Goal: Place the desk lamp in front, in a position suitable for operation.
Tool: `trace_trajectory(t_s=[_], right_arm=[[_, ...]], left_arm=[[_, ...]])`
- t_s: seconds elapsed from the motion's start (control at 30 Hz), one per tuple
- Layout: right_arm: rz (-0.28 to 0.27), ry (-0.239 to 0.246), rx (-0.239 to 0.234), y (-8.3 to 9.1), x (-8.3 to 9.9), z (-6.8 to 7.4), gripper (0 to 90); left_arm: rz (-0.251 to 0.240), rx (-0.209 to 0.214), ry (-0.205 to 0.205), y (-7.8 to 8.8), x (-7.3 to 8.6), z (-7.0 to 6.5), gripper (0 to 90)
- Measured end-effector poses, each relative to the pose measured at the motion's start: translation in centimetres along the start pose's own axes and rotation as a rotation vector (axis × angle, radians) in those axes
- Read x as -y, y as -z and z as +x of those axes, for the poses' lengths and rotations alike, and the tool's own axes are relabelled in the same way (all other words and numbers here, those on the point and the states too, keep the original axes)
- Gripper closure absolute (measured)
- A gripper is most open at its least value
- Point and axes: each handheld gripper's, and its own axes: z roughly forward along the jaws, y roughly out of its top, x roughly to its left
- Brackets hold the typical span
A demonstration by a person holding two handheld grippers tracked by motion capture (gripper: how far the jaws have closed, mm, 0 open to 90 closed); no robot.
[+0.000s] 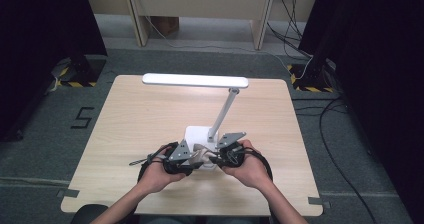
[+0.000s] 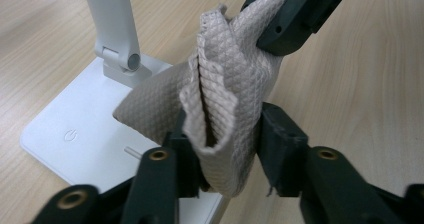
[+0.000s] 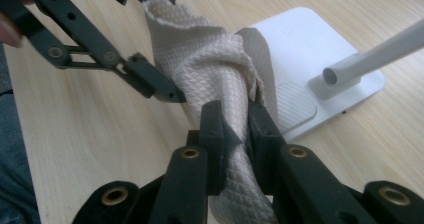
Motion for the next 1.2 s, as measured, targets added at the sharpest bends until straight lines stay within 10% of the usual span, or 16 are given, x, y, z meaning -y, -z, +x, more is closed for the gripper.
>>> trace_trajectory(t_s=[0.17, 0.4, 0.53, 0.77, 1.2], right_arm=[[-0.020, 0.001, -0.017, -0.1, -0.4, 0.2, 80.9], [-0.051, 0.005, -0.042, -0.6, -0.8, 0.4, 80.5], [-0.050, 0.021, -0.049, -0.6, -1.1, 0.6, 80.7], [-0.034, 0.033, -0.042, -0.4, -1.3, 0.5, 80.8], [-0.039, 0.040, -0.073, -0.4, -1.4, 0.6, 81.1]], left_arm=[[-0.039, 0.030, 0.079, 0.7, 0.3, 0.3, 81.9], [-0.050, 0.017, 0.130, 1.7, 0.7, 0.6, 84.0], [-0.037, 0.010, 0.111, 1.8, 0.7, 0.6, 82.3], [-0.050, -0.094, 0.056, 1.8, 0.4, 1.0, 39.4], [-0.012, -0.043, -0.009, 0.9, 0.2, 1.3, 43.1]])
